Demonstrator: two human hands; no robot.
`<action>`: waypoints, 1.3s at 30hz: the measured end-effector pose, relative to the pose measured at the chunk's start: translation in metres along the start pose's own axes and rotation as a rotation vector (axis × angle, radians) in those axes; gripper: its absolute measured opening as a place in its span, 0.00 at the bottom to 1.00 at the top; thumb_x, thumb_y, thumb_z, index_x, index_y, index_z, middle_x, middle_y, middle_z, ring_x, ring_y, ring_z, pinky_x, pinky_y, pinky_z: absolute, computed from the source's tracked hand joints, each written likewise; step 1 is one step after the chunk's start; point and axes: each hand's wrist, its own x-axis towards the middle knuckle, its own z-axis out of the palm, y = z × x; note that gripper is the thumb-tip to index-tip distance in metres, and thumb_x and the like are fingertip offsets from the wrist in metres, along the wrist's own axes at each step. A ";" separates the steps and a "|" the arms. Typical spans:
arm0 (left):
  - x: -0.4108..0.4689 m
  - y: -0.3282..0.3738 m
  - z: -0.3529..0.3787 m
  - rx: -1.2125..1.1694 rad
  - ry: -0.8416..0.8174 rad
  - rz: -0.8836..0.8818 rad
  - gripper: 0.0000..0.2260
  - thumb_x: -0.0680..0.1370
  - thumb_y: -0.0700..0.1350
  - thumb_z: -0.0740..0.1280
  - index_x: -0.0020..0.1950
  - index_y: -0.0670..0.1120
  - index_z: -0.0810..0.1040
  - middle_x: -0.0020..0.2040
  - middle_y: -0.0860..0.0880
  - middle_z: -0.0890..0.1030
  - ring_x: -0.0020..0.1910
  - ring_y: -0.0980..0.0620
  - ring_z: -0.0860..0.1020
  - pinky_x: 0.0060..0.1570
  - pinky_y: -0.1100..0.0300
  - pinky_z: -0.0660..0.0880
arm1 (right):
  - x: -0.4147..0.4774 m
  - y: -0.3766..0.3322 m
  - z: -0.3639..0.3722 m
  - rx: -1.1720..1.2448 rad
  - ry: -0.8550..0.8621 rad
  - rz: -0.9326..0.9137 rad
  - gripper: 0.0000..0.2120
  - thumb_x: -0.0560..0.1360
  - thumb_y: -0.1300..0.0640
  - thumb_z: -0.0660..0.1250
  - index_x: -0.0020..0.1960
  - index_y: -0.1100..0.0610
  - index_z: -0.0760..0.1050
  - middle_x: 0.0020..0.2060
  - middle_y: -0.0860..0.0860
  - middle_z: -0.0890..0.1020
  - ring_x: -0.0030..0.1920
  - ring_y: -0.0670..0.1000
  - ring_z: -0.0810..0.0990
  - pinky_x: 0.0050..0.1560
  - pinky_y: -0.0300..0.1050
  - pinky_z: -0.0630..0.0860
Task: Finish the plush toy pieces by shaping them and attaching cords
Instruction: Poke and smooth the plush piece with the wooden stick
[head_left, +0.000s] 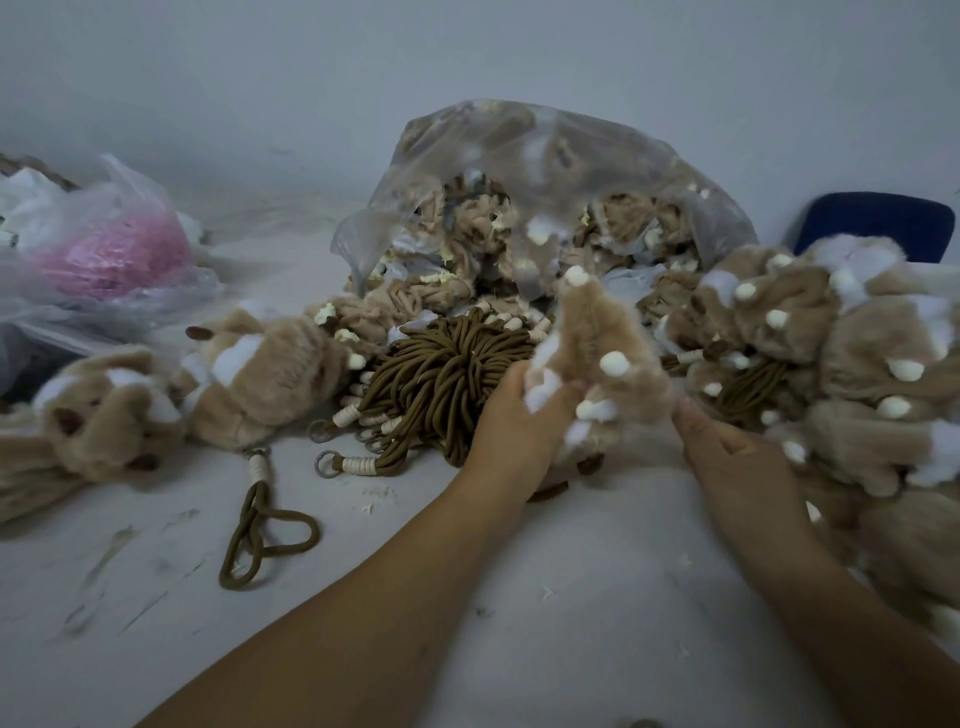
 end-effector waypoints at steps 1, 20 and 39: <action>0.001 0.002 -0.001 0.016 0.058 0.043 0.05 0.78 0.50 0.70 0.48 0.56 0.74 0.46 0.54 0.81 0.38 0.63 0.81 0.33 0.69 0.75 | 0.002 0.002 0.000 -0.012 -0.003 0.009 0.40 0.65 0.27 0.59 0.43 0.66 0.77 0.30 0.56 0.78 0.30 0.48 0.77 0.34 0.44 0.72; 0.000 0.018 -0.012 -0.097 0.139 0.302 0.17 0.83 0.51 0.60 0.38 0.60 0.83 0.36 0.56 0.83 0.38 0.62 0.80 0.38 0.68 0.77 | -0.002 -0.004 -0.010 -0.150 -0.195 -0.137 0.36 0.64 0.28 0.61 0.31 0.63 0.62 0.25 0.50 0.62 0.25 0.46 0.62 0.24 0.36 0.58; 0.005 0.017 -0.014 -0.001 0.163 0.291 0.12 0.70 0.58 0.71 0.45 0.51 0.77 0.37 0.60 0.82 0.37 0.63 0.80 0.35 0.69 0.74 | 0.004 0.002 -0.006 -0.220 -0.155 -0.085 0.37 0.63 0.24 0.58 0.32 0.61 0.60 0.23 0.49 0.61 0.23 0.46 0.61 0.24 0.37 0.60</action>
